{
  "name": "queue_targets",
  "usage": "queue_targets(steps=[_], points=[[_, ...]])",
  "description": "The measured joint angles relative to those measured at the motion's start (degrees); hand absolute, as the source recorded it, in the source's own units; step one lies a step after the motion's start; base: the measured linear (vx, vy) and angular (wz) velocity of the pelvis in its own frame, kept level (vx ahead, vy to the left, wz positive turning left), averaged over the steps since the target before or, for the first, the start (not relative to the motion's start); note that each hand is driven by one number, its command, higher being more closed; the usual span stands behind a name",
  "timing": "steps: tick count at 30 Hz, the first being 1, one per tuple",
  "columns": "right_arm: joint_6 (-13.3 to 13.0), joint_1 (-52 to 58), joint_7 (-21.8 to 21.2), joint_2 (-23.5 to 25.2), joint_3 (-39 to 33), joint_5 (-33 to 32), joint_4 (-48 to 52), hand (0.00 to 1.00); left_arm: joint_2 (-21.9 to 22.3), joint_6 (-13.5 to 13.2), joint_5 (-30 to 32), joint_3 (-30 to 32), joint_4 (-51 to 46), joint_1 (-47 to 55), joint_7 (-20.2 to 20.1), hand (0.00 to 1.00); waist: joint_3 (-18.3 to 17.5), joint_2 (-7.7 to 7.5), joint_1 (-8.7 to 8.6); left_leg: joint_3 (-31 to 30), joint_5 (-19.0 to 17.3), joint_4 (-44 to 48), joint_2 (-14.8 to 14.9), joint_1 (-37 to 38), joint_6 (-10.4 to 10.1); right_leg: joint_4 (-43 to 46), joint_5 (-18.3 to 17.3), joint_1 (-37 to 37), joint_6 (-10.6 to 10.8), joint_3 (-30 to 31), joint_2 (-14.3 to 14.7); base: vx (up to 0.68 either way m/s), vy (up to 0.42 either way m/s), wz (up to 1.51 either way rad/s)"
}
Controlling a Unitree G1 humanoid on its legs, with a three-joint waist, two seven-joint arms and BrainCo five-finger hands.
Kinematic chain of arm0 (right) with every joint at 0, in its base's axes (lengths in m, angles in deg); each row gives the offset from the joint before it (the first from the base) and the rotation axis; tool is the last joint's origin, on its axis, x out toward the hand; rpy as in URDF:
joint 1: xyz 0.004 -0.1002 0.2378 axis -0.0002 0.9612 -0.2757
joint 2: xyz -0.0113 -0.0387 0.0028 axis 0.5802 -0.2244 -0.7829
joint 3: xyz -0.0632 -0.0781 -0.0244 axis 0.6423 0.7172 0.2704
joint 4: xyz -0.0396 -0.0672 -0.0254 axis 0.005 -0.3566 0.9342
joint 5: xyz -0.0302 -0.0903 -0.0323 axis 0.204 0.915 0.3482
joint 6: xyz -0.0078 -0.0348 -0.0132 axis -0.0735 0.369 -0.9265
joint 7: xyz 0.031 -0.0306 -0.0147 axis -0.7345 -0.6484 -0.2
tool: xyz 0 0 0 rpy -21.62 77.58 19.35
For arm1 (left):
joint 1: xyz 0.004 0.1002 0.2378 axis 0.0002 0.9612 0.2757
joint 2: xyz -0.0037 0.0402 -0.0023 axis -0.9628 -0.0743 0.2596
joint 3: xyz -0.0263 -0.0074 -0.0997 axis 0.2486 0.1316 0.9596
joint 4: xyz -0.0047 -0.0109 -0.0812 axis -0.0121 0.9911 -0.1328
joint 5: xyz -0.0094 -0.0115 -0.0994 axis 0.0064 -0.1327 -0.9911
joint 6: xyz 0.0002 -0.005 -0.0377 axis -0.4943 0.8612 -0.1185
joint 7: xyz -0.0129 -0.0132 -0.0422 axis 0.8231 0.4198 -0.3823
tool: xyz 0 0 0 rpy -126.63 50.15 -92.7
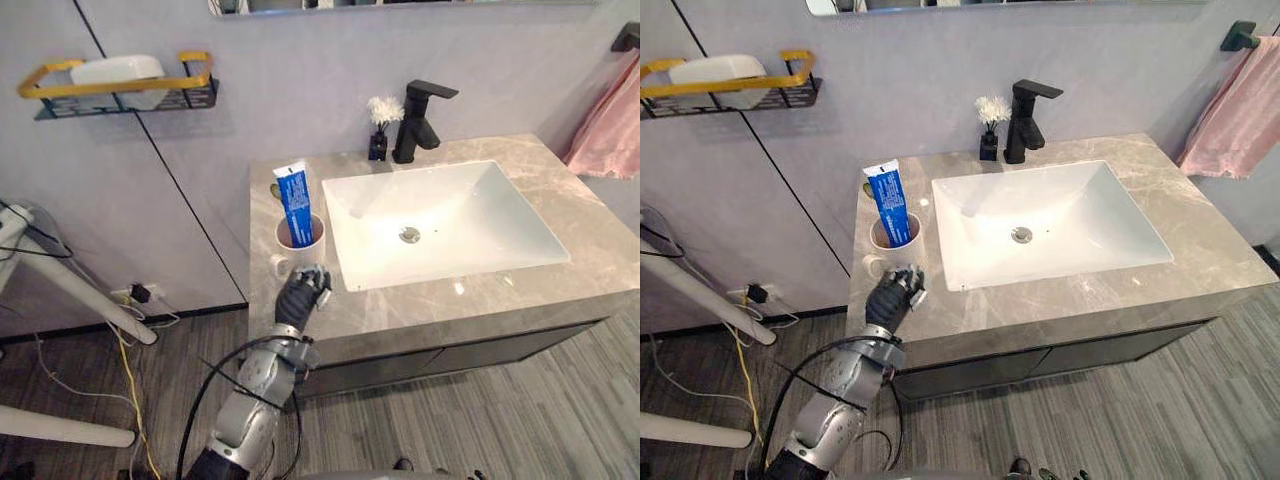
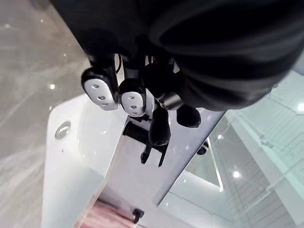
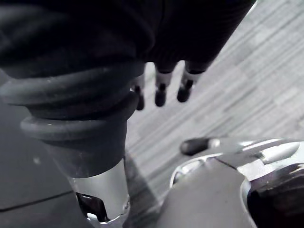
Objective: Organize washtable
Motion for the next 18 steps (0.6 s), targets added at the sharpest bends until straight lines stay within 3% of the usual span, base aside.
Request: queue_targets(steps=[5,18], points=[[-0.1,0.7,-0.1,0.0,1.0,0.0,1.8,0.0,1.0,-0.4,4.0,1.7,1.7,-0.4,2.5,1.0,0.1,-0.01,-0.12,1.0,-0.1,0.0,-0.4,0.3,0.1,0.0,0.7,-0.2,-0.8,0.0,-0.4,0.0,0.016,-0.07],[-0.1,1.4,-0.2,0.0,1.4,0.0,3.5,0.0,2.5,-0.6,3.7,3.4,2.0,0.8,2.0,1.0,0.4,0.52,-0.06,2.3,-0.2,0.2,-0.1,0.1,0.2,-0.3,1.3,-1.4,-0.3,1.6,-0.1,-0.06,-0.008,-0.07]])
